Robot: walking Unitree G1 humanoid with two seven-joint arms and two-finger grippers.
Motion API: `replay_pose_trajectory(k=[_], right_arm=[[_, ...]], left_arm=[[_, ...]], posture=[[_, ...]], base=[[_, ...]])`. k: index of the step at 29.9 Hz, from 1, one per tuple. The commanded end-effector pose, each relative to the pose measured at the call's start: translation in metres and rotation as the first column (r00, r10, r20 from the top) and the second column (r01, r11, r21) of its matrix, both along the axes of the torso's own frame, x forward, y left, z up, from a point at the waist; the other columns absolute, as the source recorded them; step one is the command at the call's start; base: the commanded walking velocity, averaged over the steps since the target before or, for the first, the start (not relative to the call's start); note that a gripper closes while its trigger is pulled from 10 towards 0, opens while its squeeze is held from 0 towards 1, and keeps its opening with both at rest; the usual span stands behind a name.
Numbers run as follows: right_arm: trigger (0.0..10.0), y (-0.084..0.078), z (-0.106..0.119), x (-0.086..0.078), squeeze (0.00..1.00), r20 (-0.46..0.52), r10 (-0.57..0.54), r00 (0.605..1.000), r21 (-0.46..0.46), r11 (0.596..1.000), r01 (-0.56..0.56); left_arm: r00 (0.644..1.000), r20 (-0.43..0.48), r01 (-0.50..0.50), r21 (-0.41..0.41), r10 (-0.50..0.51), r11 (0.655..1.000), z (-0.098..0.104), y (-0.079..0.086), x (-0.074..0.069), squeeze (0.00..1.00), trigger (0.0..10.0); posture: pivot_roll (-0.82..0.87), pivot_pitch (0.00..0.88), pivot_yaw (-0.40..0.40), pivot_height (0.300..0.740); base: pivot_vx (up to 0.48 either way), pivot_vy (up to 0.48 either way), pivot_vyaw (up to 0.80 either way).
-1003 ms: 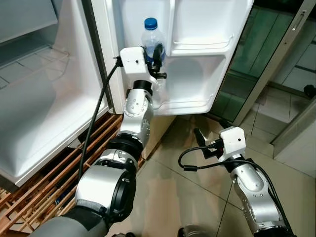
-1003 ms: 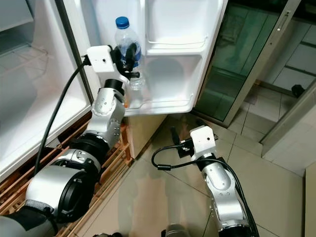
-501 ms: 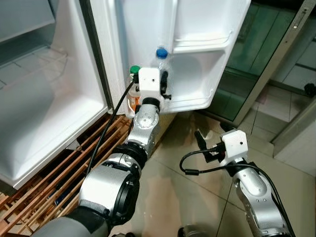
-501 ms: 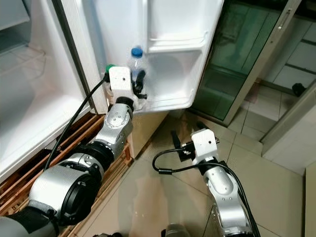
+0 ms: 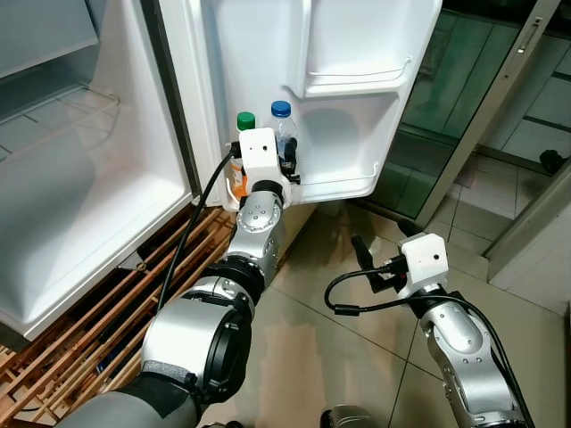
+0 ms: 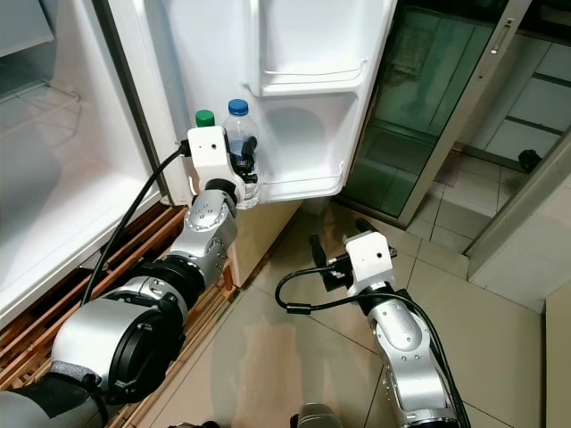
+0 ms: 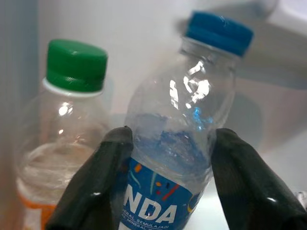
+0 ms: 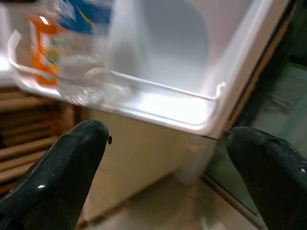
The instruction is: Restocking fridge
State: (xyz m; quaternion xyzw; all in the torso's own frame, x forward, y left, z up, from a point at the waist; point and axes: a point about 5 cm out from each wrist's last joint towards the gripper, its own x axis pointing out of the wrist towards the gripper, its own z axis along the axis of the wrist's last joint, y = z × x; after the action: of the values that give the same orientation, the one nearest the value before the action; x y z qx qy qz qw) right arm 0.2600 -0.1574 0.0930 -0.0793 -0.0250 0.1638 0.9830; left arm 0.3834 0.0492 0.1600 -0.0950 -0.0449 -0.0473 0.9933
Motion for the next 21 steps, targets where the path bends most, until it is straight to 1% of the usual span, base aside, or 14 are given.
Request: replay_pose_trajectory(k=[1, 4, 6, 8, 10, 11, 12, 13, 15, 16, 17, 19, 20, 21], right_arm=[[10.0, 0.007, 0.012, -0.001, 0.00, 0.054, 0.059, 0.997, 0.039, 0.997, -0.061], [10.0, 0.011, 0.017, -0.002, 0.00, 0.077, 0.093, 0.993, 0.050, 0.994, -0.097], [10.0, 0.011, 0.022, 0.000, 0.00, 0.090, 0.102, 0.991, 0.069, 0.992, -0.108], [10.0, 0.011, 0.024, 0.000, 0.00, 0.093, 0.103, 0.990, 0.074, 0.991, -0.110], [10.0, 0.012, 0.026, 0.001, 0.00, 0.094, 0.118, 0.989, 0.082, 0.989, -0.125], [10.0, 0.012, 0.026, 0.001, 0.00, 0.094, 0.118, 0.989, 0.082, 0.989, -0.125], [10.0, 0.013, 0.026, 0.002, 0.00, 0.090, 0.133, 0.987, 0.077, 0.987, -0.140], [10.0, 0.013, 0.025, 0.001, 0.00, 0.086, 0.139, 0.987, 0.072, 0.987, -0.145], [10.0, 0.013, 0.025, 0.001, 0.00, 0.083, 0.143, 0.986, 0.070, 0.986, -0.149], [10.0, 0.013, 0.022, 0.000, 0.00, 0.071, 0.148, 0.986, 0.067, 0.986, -0.152], [10.0, 0.013, 0.022, 0.000, 0.00, 0.071, 0.148, 0.986, 0.067, 0.986, -0.152], [10.0, 0.012, 0.018, -0.002, 0.00, 0.056, 0.144, 0.988, 0.063, 0.987, -0.148], [10.0, 0.012, 0.018, -0.002, 0.00, 0.056, 0.144, 0.988, 0.063, 0.987, -0.148], [10.0, 0.010, 0.015, -0.003, 0.00, 0.043, 0.133, 0.990, 0.066, 0.988, -0.136]], left_arm=[[0.996, 0.084, 0.029, -0.011, -0.028, 1.000, 0.022, -0.011, 0.003, 1.00, 10.0], [0.993, 0.119, 0.028, -0.019, -0.026, 0.999, 0.030, -0.012, 0.004, 1.00, 10.0], [0.982, 0.186, 0.026, -0.035, -0.019, 0.999, 0.045, -0.011, 0.005, 1.00, 10.0], [0.979, 0.205, 0.026, -0.042, -0.017, 0.999, 0.049, -0.011, 0.006, 1.00, 10.0], [0.963, 0.267, 0.031, -0.048, -0.017, 0.998, 0.063, -0.011, 0.006, 1.00, 10.0], [0.963, 0.267, 0.031, -0.048, -0.017, 0.998, 0.063, -0.011, 0.006, 1.00, 10.0], [0.943, 0.332, 0.040, -0.050, -0.021, 0.998, 0.077, -0.010, 0.006, 1.00, 10.0], [0.930, 0.367, 0.044, -0.047, -0.024, 0.998, 0.083, -0.008, 0.006, 1.00, 10.0], [0.921, 0.389, 0.047, -0.045, -0.026, 0.998, 0.087, -0.007, 0.005, 1.00, 10.0], [0.897, 0.440, 0.061, -0.044, -0.035, 0.997, 0.095, 0.000, 0.003, 1.00, 10.0], [0.897, 0.440, 0.061, -0.044, -0.035, 0.997, 0.095, 0.000, 0.003, 1.00, 10.0], [0.882, 0.468, 0.075, -0.033, -0.051, 0.997, 0.096, 0.011, 0.000, 1.00, 10.0], [0.882, 0.468, 0.075, -0.033, -0.051, 0.997, 0.096, 0.011, 0.000, 1.00, 10.0], [0.879, 0.473, 0.080, -0.012, -0.065, 0.997, 0.090, 0.025, -0.007, 1.00, 10.0]], posture=[[-0.39, 0.000, 0.009, 0.740], [-0.39, 0.000, 0.008, 0.740], [-0.39, 0.000, 0.006, 0.740], [-0.39, 0.000, 0.006, 0.740], [-0.38, 0.000, 0.001, 0.740], [-0.38, 0.000, 0.001, 0.740], [-0.38, 0.000, -0.003, 0.740], [-0.38, 0.000, -0.004, 0.740], [-0.38, 0.000, -0.004, 0.740], [-0.37, 0.000, -0.006, 0.740], [-0.37, 0.000, -0.006, 0.740], [-0.36, 0.000, -0.005, 0.740], [-0.36, 0.000, -0.005, 0.740], [-0.34, 0.000, -0.005, 0.740]], base=[[0.000, 0.000, 0.00], [0.000, 0.000, 0.00], [0.000, 0.000, 0.00], [0.000, 0.000, 0.00], [0.000, 0.000, 0.00], [0.000, 0.000, 0.00], [0.000, 0.000, 0.00], [0.000, 0.000, 0.00], [0.000, 0.000, 0.00], [0.000, 0.000, 0.00], [0.000, 0.000, 0.00], [0.000, 0.000, 0.00], [0.000, 0.000, 0.00], [0.000, 0.000, 0.00]])
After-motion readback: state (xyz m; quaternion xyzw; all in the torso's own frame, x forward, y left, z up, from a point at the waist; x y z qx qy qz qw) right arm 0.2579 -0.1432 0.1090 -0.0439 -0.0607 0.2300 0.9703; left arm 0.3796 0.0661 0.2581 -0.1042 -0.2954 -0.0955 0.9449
